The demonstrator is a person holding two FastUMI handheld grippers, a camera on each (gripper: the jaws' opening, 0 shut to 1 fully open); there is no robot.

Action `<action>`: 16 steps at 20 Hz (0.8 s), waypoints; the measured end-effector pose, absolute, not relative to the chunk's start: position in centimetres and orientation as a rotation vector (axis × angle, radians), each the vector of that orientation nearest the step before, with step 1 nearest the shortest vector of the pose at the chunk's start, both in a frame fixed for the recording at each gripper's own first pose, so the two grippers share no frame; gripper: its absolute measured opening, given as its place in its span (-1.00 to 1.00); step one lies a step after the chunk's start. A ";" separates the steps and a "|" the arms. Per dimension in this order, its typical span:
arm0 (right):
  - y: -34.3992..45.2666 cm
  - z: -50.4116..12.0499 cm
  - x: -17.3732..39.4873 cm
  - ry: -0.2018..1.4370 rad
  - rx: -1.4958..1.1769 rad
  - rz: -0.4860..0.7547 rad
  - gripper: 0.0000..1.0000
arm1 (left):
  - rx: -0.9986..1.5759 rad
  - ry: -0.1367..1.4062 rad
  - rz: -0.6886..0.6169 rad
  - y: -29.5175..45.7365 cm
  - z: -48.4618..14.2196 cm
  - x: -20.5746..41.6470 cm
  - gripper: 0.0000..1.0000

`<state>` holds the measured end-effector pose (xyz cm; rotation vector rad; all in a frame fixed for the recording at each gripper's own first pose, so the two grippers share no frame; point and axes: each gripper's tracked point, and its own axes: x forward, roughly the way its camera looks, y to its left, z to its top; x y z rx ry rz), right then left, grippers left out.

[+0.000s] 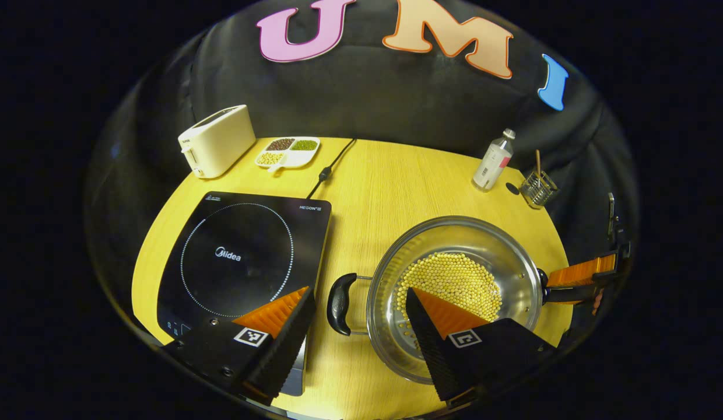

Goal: First push the handle of the pot to place it horizontally, then grasp the pot with both hands and set it on the induction cooktop.

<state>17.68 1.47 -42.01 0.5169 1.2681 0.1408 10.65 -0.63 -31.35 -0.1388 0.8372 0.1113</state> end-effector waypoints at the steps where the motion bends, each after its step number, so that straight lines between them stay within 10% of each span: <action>1: 1.8 -42.3 17.6 1.283 0.514 0.150 0.99 | -0.139 0.857 0.107 -0.7 -31.9 10.9 0.92; 16: 5.4 -47.5 17.0 1.467 0.453 0.290 0.96 | -0.229 1.071 0.073 -0.9 -38.3 11.8 0.74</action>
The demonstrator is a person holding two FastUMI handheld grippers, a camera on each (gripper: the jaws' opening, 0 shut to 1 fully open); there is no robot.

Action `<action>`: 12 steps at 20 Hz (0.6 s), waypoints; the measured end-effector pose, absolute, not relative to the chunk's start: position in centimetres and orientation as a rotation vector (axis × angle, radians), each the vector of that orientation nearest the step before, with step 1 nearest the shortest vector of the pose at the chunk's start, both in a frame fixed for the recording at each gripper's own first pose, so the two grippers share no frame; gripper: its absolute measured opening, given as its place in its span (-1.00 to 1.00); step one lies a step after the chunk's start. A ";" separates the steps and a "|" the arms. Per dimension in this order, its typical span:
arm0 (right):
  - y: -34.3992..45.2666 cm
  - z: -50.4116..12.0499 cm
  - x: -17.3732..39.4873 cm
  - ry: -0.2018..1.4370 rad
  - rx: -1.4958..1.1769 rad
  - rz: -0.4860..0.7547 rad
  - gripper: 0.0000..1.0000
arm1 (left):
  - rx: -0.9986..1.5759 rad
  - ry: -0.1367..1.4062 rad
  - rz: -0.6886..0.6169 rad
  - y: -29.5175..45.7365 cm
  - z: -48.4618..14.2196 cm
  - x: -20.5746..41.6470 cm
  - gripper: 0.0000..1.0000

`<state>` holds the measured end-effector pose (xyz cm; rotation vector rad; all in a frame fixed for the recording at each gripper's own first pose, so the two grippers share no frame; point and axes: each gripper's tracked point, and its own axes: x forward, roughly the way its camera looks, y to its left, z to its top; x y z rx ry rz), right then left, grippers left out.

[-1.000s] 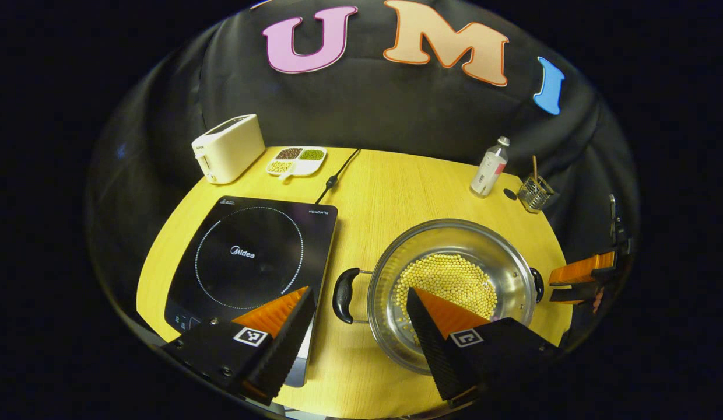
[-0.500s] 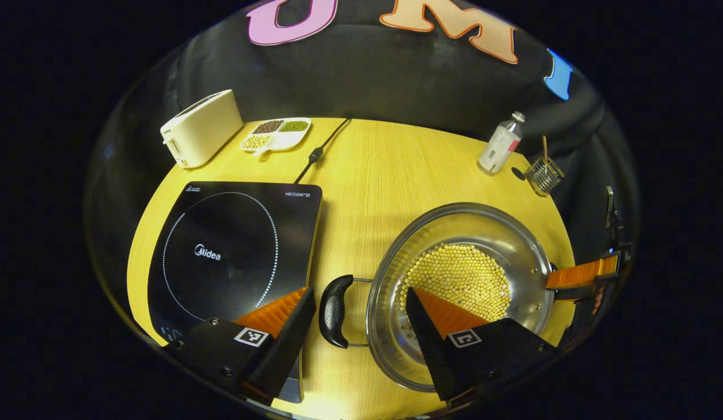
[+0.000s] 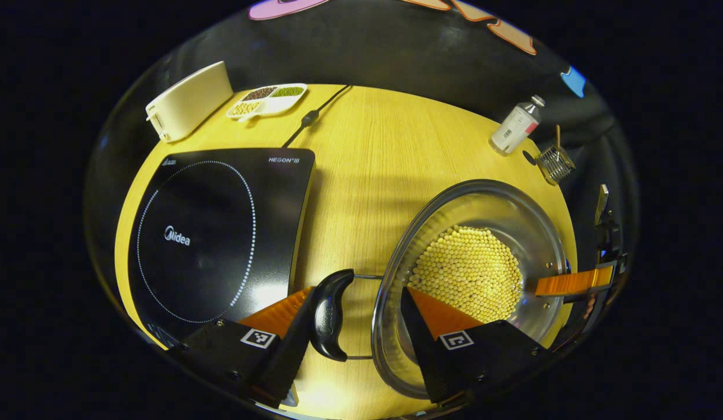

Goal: First push the handle of the pot to place it horizontally, then grasp the pot with both hands and set it on the induction cooktop.

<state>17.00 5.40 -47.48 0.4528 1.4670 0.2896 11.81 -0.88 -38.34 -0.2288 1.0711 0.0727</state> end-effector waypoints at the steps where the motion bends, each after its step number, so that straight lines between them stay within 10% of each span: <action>1: 5.7 -47.7 16.9 1.474 0.450 0.299 0.76 | -0.237 1.076 0.076 -0.8 -38.5 11.8 0.71; 7: 6.8 -48.3 16.9 1.507 0.437 0.331 0.75 | -0.231 1.093 0.054 -0.4 -38.8 11.6 0.46; 12: 5.7 -49.0 16.9 1.526 0.421 0.309 0.07 | -0.240 1.100 0.047 -0.3 -39.0 11.4 0.42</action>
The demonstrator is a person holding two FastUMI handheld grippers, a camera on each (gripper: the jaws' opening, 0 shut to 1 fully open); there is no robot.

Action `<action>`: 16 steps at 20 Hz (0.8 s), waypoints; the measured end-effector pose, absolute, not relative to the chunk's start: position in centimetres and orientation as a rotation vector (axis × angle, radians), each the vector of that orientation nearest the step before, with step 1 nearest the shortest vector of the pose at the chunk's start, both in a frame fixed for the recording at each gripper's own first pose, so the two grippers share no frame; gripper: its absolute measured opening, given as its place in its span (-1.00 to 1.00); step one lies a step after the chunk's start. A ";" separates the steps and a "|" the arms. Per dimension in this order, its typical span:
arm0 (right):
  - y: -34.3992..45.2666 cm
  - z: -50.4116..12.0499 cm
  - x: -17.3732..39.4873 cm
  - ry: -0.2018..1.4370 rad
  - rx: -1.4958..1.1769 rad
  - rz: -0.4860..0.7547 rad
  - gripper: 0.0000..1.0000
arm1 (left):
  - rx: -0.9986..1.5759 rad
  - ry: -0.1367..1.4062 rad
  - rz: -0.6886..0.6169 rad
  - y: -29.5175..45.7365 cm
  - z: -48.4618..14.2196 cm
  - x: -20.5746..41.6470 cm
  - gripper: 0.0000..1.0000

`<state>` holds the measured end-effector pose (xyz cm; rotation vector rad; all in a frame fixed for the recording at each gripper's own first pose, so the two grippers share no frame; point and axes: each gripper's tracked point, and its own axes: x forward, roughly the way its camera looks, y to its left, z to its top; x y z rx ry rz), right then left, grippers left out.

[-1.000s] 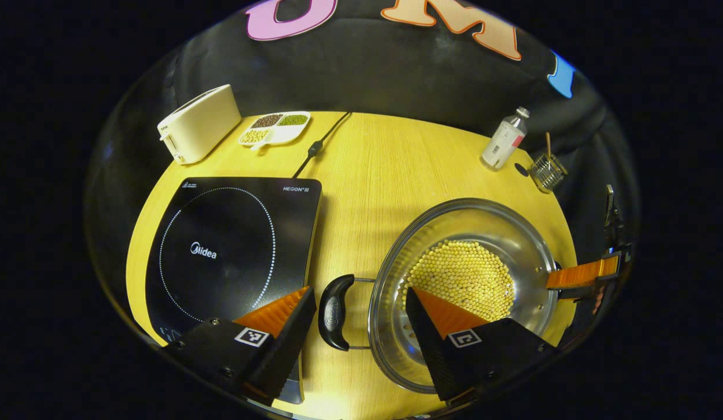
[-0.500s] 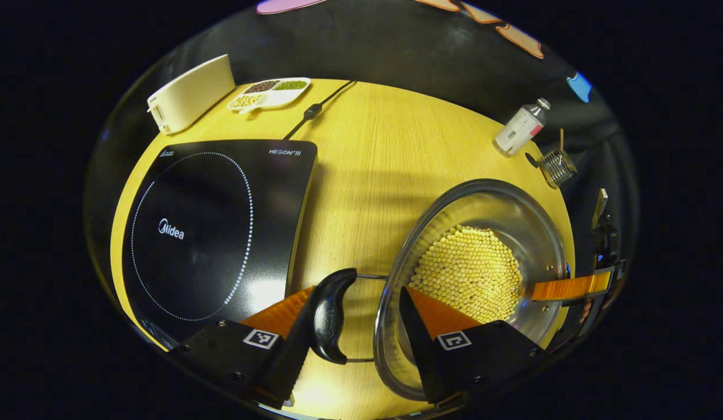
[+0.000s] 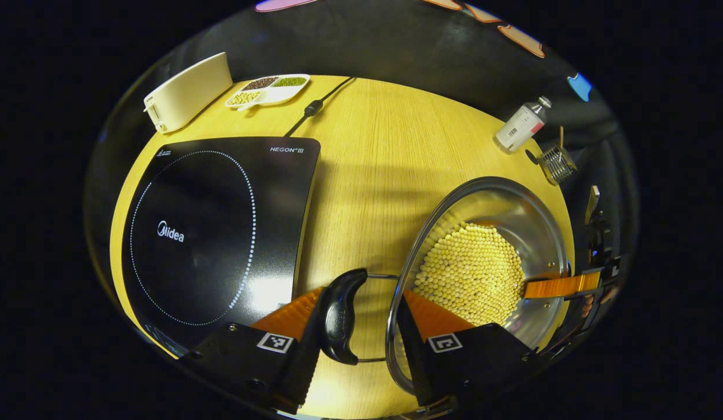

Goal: First push the handle of the pot to place it horizontally, then grasp the pot with both hands and set it on the induction cooktop.

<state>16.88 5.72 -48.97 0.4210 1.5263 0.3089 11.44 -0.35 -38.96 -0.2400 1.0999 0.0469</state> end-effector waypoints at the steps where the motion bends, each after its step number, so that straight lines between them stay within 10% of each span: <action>1: 5.7 -49.0 16.8 1.532 0.416 0.310 0.04 | -0.243 1.102 0.041 -0.4 -39.0 11.4 0.37; 7: 5.9 -48.8 17.2 1.526 0.443 0.328 0.29 | -0.307 1.123 0.026 -0.6 -38.7 11.1 0.24; 10: 5.6 -48.7 17.5 1.504 0.419 0.344 -0.02 | -0.299 1.122 0.021 -0.7 -38.5 11.1 0.21; 16: 4.1 -48.6 17.2 1.466 0.329 0.349 0.09 | -0.262 1.124 0.006 -1.7 -38.1 10.8 0.17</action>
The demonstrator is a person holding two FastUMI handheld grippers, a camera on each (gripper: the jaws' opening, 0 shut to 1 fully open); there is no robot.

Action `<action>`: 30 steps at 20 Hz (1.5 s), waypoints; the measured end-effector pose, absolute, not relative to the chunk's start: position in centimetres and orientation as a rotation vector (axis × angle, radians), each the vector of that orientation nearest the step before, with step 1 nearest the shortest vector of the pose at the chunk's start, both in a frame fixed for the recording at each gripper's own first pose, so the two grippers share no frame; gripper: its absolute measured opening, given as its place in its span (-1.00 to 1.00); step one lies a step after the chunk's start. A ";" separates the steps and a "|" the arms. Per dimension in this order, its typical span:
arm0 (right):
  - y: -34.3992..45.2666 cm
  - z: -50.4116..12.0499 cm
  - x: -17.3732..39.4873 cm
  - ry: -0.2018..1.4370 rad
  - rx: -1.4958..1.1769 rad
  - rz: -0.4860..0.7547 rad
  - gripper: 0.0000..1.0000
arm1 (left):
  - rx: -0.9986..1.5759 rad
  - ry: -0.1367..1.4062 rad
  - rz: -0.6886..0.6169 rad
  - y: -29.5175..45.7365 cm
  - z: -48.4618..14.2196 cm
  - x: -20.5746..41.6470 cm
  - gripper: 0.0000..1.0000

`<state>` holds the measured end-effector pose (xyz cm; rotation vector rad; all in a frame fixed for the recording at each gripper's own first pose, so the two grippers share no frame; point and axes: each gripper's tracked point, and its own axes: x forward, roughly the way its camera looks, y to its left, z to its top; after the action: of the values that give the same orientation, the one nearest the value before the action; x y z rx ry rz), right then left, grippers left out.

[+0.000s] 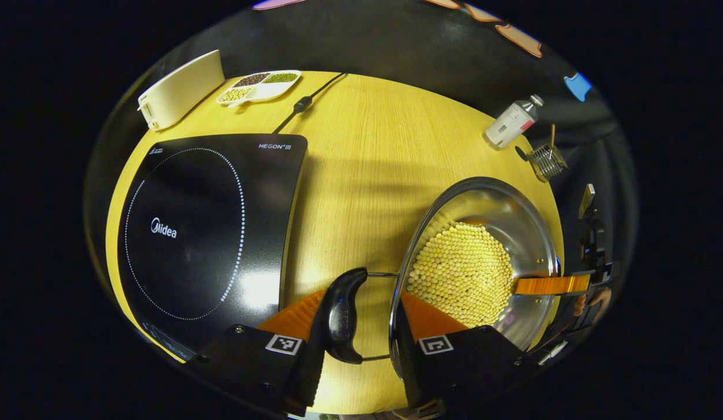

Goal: First push the handle of the pot to place it horizontally, then grasp the pot with both hands and set it on the induction cooktop.

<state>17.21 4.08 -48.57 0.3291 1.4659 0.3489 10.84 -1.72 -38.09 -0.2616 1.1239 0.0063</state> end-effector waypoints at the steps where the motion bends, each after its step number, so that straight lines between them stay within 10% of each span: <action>1: 3.8 -48.5 17.1 1.462 0.316 0.348 0.09 | -0.263 1.128 0.007 -1.9 -38.1 10.7 0.17; 30: 7.7 -41.5 11.3 1.394 0.265 0.356 -0.02 | -0.274 1.100 -0.012 2.4 -31.3 5.0 0.17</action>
<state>11.27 7.68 -41.52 0.2650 1.3943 0.3561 5.02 2.44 -31.28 -0.2740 1.0996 -0.0119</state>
